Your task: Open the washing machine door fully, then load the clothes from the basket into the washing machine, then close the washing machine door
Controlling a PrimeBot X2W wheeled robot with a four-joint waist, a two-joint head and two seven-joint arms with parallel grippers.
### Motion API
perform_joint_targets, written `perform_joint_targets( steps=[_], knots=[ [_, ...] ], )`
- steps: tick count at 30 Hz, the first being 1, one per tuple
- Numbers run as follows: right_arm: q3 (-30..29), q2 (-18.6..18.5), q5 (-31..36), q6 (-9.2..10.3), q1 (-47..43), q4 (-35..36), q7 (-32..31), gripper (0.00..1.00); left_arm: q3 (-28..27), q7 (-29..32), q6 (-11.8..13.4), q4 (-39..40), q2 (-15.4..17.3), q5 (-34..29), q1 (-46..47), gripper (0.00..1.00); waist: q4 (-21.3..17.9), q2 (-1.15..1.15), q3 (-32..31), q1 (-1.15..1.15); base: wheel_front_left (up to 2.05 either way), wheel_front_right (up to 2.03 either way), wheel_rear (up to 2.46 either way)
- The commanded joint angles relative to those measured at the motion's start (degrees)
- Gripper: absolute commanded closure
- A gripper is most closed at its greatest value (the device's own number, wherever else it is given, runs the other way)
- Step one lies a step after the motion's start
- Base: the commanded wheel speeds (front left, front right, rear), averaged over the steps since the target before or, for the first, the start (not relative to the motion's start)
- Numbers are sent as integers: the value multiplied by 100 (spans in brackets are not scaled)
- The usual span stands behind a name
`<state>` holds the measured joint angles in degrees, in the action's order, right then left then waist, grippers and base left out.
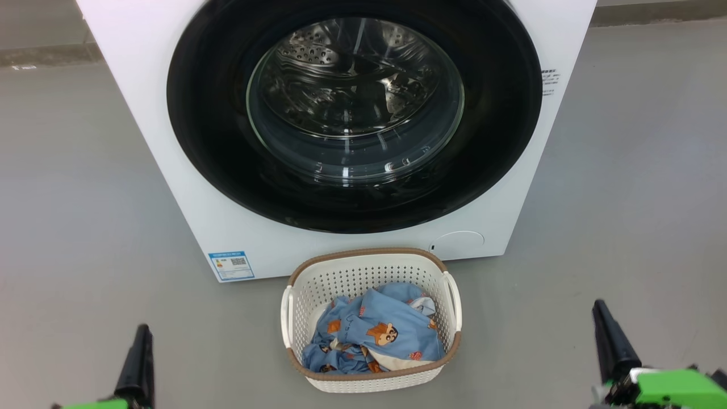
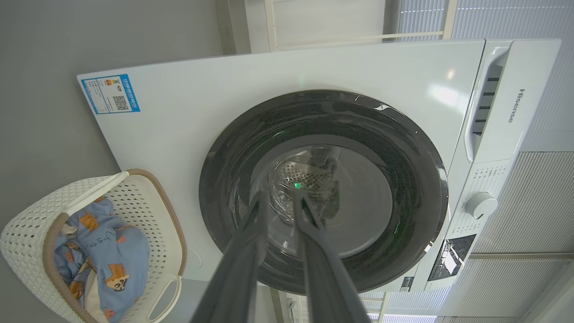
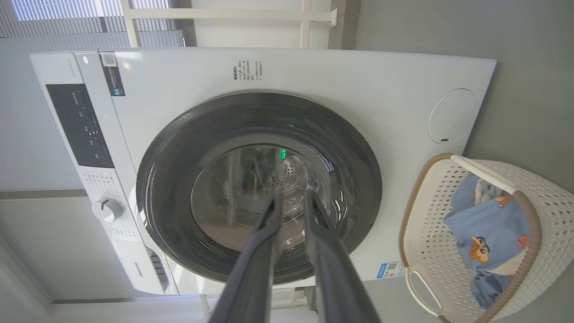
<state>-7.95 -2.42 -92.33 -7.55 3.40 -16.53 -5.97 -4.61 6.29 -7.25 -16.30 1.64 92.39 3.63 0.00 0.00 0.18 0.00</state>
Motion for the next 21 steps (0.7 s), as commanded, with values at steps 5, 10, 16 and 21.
perform_joint_targets(
  steps=[5,10,16,21],
  knots=[
    [7,63,6,0,-129,-181,22,0,35,-19,0,-169,-62,-1,-133,0,-1,0,9,0,0,0,0],
    [30,57,34,0,-146,-123,123,0,91,-112,-1,-161,-53,-4,-132,0,1,0,-5,13,0,0,0],
    [54,52,106,1,-173,-49,223,0,153,-214,-3,-145,-44,-7,-141,0,3,0,7,0,0,0,0],
    [83,48,294,1,-178,30,307,0,194,-302,-4,-135,-36,-30,-141,0,4,0,8,0,0,0,0]
  ],
)
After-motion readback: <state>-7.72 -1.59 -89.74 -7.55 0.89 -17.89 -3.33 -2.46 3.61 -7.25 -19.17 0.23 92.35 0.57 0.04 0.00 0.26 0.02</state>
